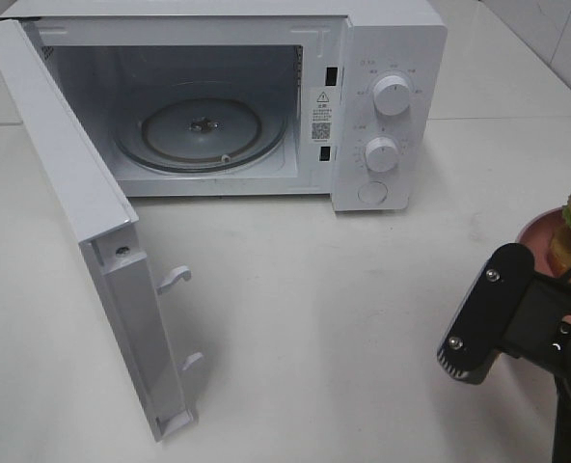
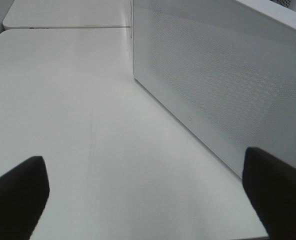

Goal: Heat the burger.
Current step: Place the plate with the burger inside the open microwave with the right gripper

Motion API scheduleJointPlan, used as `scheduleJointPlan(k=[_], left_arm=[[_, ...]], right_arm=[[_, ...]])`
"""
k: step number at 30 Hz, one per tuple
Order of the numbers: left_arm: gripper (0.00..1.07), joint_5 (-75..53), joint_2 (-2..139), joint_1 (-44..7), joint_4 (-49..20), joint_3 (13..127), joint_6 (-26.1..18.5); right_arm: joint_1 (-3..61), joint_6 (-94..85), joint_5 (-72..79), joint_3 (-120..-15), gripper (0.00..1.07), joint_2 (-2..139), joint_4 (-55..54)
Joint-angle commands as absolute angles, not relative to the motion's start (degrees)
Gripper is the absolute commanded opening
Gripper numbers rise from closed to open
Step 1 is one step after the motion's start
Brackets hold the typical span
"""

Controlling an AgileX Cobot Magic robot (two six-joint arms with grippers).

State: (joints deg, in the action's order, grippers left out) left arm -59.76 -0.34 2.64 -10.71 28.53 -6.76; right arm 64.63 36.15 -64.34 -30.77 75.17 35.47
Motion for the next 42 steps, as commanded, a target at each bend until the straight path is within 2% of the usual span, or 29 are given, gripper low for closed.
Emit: scheduleJointPlan(k=[1, 14, 26, 42], left_arm=[[1.03, -59.4, -1.5, 2.3, -10.8, 28.5, -6.5], [1.03, -59.4, -1.5, 2.3, -10.8, 28.5, -6.5], [1.03, -59.4, -1.5, 2.3, -10.8, 28.5, -6.5], [1.03, -59.4, -1.5, 2.3, -10.8, 28.5, -6.5]], right_arm=[[67.0, 36.8, -67.7, -30.4, 0.02, 74.7, 38.4], [74.8, 32.3, -67.2, -30.4, 0.02, 74.7, 41.5], [75.0, 25.0, -63.9, -30.4, 0.03, 74.7, 46.2], [75.0, 12.9, -51.6, -30.4, 0.03, 74.7, 48.9]])
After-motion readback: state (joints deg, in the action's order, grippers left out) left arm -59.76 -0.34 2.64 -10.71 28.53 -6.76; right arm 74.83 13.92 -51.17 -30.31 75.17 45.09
